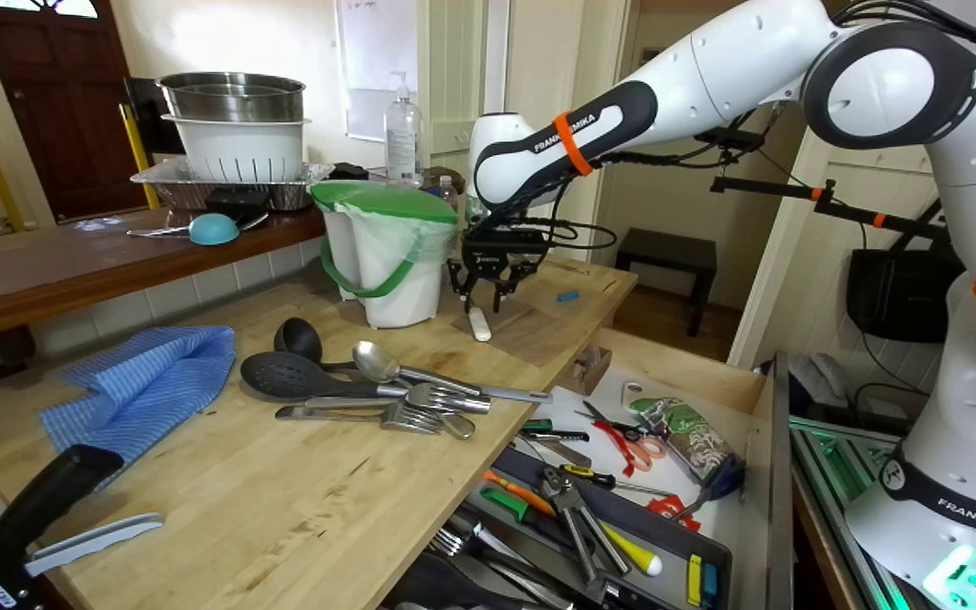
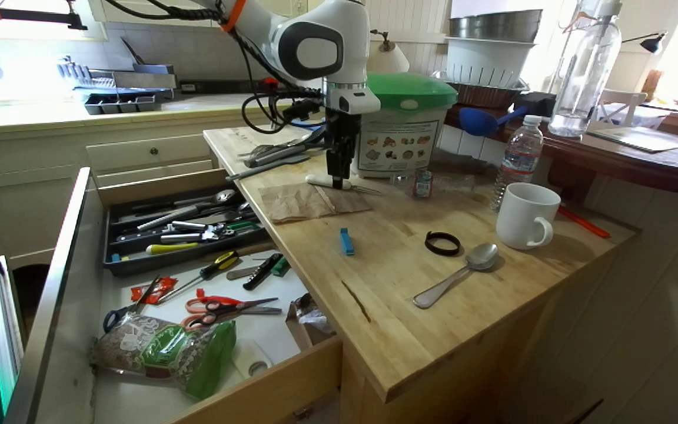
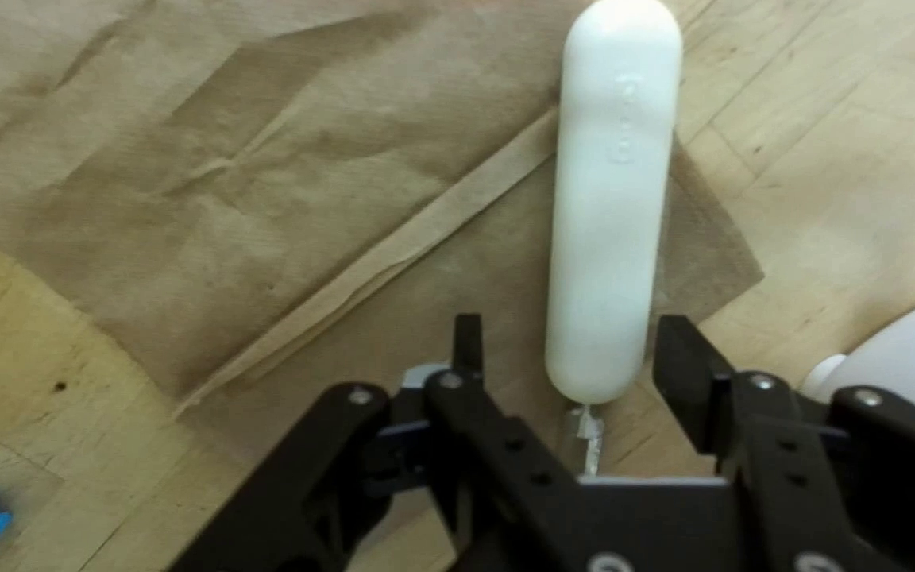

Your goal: Put the white potato peeler inside the utensil holder in the drawer

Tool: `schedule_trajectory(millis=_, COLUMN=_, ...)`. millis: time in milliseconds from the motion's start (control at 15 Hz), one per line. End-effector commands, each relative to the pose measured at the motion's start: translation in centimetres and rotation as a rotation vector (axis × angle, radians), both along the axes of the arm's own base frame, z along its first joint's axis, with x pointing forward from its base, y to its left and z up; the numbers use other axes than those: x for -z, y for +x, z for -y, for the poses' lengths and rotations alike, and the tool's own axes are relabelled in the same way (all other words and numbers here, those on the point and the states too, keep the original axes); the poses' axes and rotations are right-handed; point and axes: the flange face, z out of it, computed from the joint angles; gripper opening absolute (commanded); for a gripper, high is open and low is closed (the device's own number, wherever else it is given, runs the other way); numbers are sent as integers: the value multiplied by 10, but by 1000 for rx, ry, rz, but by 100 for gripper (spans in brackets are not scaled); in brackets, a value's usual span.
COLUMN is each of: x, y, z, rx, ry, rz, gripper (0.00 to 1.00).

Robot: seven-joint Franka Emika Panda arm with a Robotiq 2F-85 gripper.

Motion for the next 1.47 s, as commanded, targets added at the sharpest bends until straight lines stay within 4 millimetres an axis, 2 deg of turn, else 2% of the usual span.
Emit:
schedule_trajectory(millis=0, x=3, y=6, z=4, rx=17, ry=1, rz=-20, gripper=58)
schedule_trajectory(millis=267, x=7, y=10, z=6, rx=14, ry=0, rz=-26, gripper=52)
schedule_trajectory(millis=333, x=8, y=11, z=6, rx=12, ry=0, rz=-28, gripper=48)
schedule_trajectory(millis=400, x=9, y=12, z=6, rx=12, ry=-1, rz=-31, gripper=50)
schedule_trajectory(millis=533, x=11, y=14, z=6, rx=9, ry=0, rz=-36, gripper=42)
schedule_trajectory(millis=667, x=13, y=15, z=6, rx=8, ry=-2, rz=-40, gripper=33)
schedule_trajectory(millis=733, x=12, y=16, z=6, rx=7, ry=-4, rz=-39, gripper=14)
schedule_trajectory(millis=800, x=10, y=16, z=6, rx=8, ry=-6, rz=-36, gripper=8)
schedule_trajectory(millis=933, x=4, y=15, z=5, rx=12, ry=-9, rz=-25, gripper=8)
schedule_trajectory(millis=1067, x=-11, y=4, z=-1, rx=20, ry=0, rz=-18, gripper=8)
schedule_trajectory(millis=1333, x=-50, y=-29, z=-27, rx=-87, ry=39, rz=30, gripper=8)
schedule_trajectory(millis=1400, x=-56, y=-37, z=-40, rx=-141, ry=55, rz=33, gripper=8)
